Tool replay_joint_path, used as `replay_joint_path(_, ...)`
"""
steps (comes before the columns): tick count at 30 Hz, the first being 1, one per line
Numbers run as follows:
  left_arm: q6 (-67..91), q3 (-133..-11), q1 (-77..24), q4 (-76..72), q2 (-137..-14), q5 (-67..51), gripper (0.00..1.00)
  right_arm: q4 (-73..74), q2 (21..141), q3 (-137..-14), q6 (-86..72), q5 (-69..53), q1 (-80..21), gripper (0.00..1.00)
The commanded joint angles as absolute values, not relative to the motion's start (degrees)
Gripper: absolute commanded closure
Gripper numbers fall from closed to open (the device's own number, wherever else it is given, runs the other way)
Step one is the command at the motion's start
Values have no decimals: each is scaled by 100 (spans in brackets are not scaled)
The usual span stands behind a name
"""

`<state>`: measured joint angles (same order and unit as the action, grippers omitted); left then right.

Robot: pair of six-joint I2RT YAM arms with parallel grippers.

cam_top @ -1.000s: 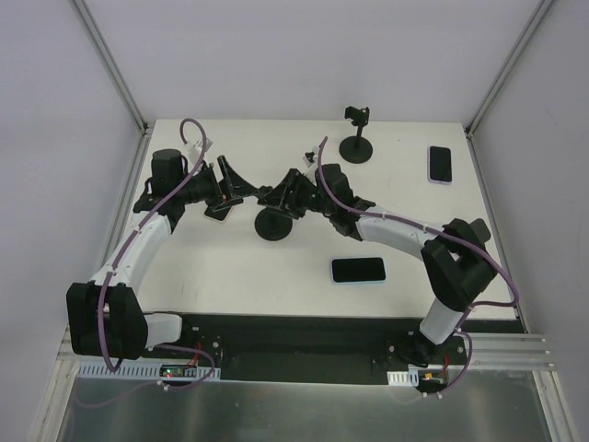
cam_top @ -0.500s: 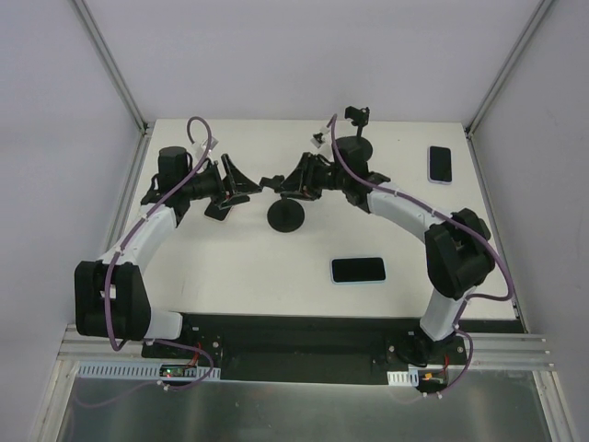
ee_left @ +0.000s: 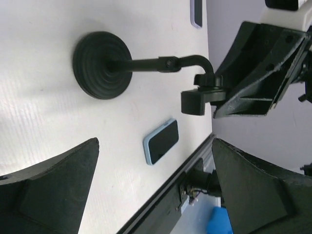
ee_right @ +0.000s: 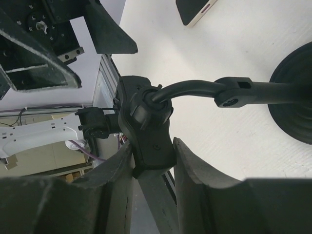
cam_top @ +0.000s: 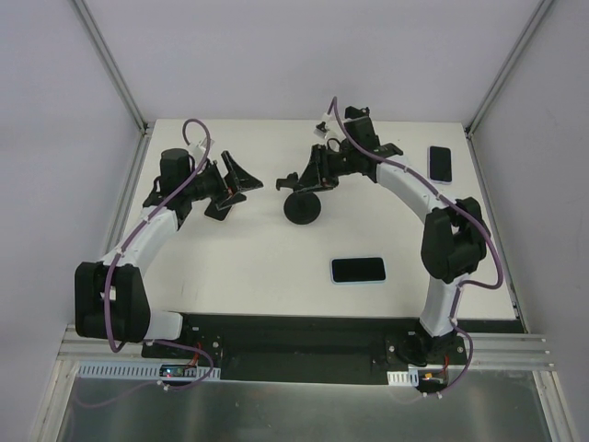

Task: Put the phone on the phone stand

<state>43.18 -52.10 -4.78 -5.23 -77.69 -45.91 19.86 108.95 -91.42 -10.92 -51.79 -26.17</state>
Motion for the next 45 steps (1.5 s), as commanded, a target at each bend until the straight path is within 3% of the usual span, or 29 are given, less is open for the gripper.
replay_joint_path(1, 4290, -5220, -334, -423, -7716, -3903, 1, 2109, 11004, -9509, -861, -5660, -2409, 99)
replay_joint_path(12, 3789, -6116, -97, 448, -8929, -4087, 1, 1960, 11118, -9589, -1143, -6003, -2109, 96)
replay_joint_path(15, 3394, -6449, -88, 1027, -9009, -3632, 1, 2003, 11031, -9501, -1125, -5872, -2083, 71)
replay_joint_path(16, 3140, -6521, -97, 1202, -9009, -3160, 1, 2047, 10995, -9475, -1090, -5810, -2074, 48)
replay_joint_path(17, 3007, -6591, -97, 1465, -9009, -2964, 1, 2109, 10891, -9466, -1055, -5714, -2083, 38)
replay_joint_path(18, 2875, -6766, -97, 1642, -9026, -2753, 1, 2336, 10829, -9448, -933, -5443, -2074, 19)
replay_joint_path(21, 2156, -7451, -114, 2666, -9402, -1848, 1, 2828, 10574, -9396, -678, -4732, -2083, 4)
replay_joint_path(28, 1356, -8349, -132, 3646, -10379, -1212, 1, 3006, 9423, -8492, -501, -3709, -2074, 4)
replay_joint_path(35, 299, -9859, -509, 4710, -11714, -1020, 1, 2620, 7437, -6384, -395, -3542, -2285, 4)
replay_joint_path(39, 89, -10081, -545, 4781, -12085, -731, 1, 2566, 6707, -5163, -553, -3542, -2767, 4)
replay_joint_path(45, -175, -10160, -536, 4790, -12234, -491, 1, 2873, 5854, -4606, -537, -3419, -3173, 4)
